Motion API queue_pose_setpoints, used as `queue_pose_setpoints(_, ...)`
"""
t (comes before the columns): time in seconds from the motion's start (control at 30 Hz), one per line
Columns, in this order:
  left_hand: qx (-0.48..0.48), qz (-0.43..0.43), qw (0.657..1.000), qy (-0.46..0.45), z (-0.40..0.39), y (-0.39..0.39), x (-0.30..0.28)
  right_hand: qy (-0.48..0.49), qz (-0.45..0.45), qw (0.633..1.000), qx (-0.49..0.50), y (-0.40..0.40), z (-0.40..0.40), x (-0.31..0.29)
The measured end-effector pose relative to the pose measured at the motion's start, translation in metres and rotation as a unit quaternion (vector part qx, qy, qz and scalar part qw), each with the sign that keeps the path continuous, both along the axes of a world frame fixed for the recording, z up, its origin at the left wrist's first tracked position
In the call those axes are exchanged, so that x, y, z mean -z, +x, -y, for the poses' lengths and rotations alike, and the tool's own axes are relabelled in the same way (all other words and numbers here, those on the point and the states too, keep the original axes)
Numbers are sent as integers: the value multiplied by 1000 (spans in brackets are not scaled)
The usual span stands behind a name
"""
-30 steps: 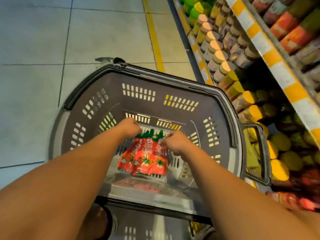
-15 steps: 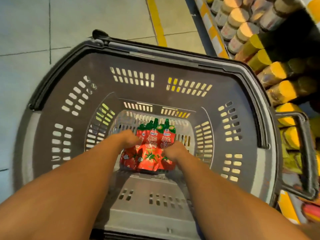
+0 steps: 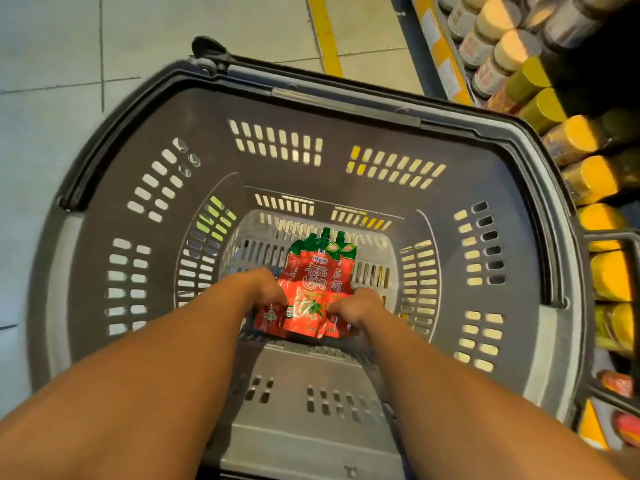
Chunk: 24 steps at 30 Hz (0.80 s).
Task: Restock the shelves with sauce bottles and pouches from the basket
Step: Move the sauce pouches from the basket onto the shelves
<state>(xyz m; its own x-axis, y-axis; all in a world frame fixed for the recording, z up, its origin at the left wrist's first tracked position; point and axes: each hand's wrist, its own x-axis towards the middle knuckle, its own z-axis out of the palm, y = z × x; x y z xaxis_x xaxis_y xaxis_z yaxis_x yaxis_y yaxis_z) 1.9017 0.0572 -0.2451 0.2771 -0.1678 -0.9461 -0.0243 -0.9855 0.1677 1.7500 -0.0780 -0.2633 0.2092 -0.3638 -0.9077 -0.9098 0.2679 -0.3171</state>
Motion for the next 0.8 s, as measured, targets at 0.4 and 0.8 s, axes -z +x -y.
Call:
queue_pose_setpoints(0.4,-59,-20,998,-33,-4,1,6,-4,-15,998,-57,-4,-7,6)
queue_pose_setpoints(0.8,-140,-45,987,-69,-1,0,10,-35,-15,999,11,-8,6,14)
